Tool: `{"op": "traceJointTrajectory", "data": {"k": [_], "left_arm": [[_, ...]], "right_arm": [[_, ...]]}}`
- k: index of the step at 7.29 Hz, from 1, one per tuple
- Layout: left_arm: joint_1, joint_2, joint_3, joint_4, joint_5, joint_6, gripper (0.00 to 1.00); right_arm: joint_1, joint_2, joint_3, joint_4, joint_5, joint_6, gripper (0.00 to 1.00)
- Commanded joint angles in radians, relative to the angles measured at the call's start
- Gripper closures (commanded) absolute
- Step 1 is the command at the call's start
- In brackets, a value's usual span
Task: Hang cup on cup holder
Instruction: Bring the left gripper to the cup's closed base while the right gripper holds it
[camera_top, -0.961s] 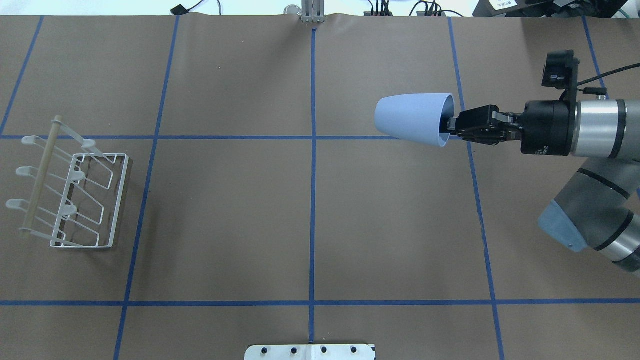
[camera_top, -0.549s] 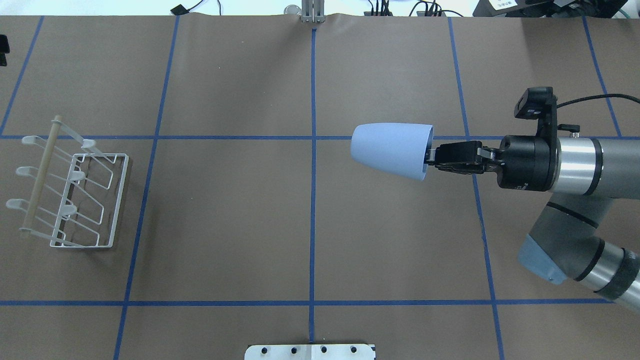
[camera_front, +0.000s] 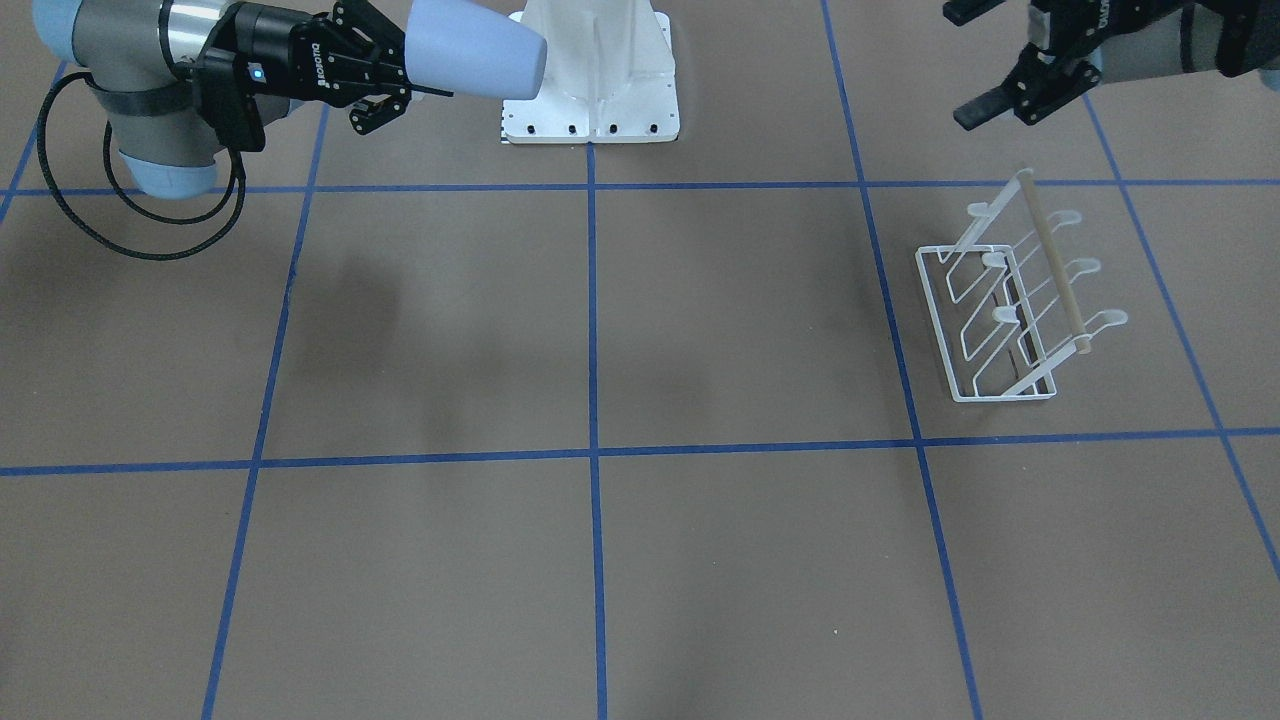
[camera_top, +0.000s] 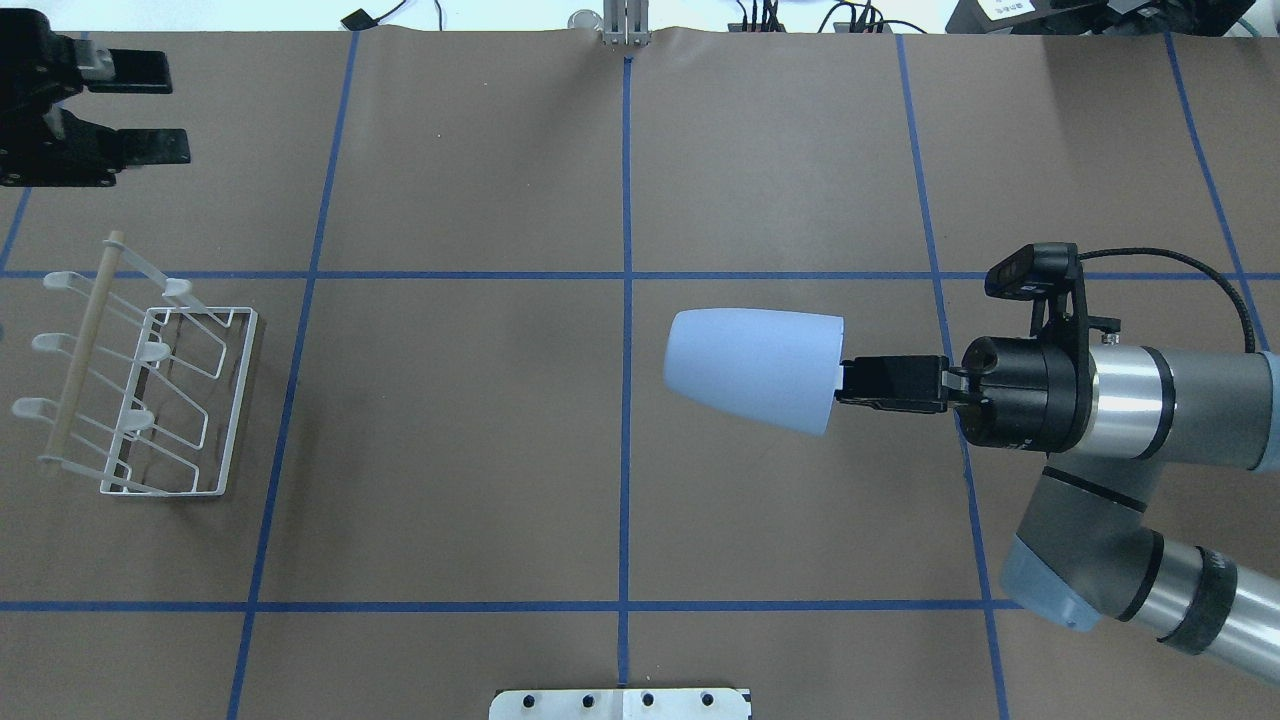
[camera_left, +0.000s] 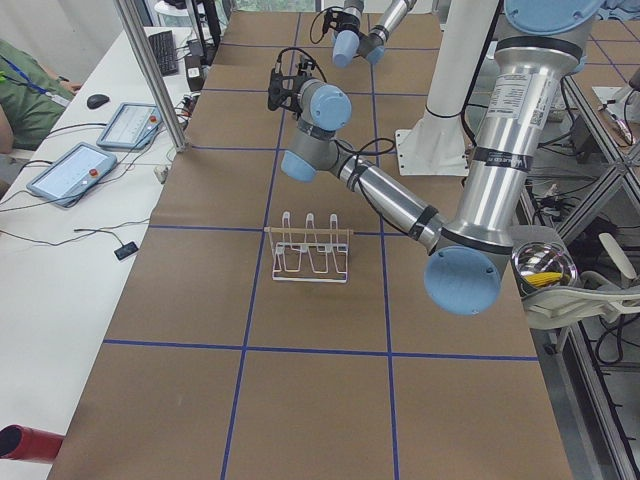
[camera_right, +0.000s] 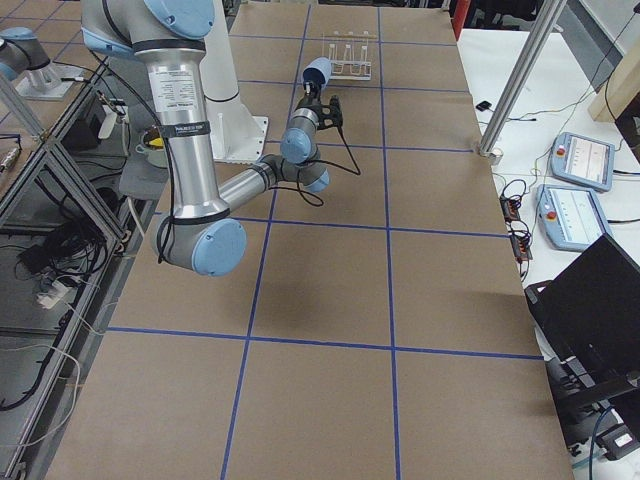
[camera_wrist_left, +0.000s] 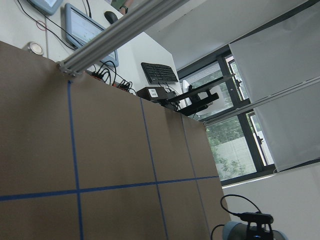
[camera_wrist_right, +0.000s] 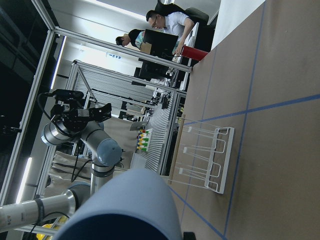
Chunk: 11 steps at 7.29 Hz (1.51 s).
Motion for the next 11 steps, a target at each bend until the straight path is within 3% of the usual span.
{"op": "traceJointTrajectory", "data": {"k": [1, 3, 11], "left_arm": [[0.197, -0.078, -0.011, 0.002, 0.188, -0.120, 0.02], [0.306, -0.107, -0.011, 0.009, 0.273, -0.168, 0.02], [0.487, -0.228, -0.009, 0.111, 0.273, -0.243, 0.01]], "right_arm": [[-0.010, 0.055, 0.002, 0.027, -0.014, 0.009, 1.00], [-0.025, 0.091, -0.001, 0.027, -0.014, 0.009, 1.00], [-0.032, 0.126, -0.009, 0.021, -0.035, 0.006, 1.00]]}}
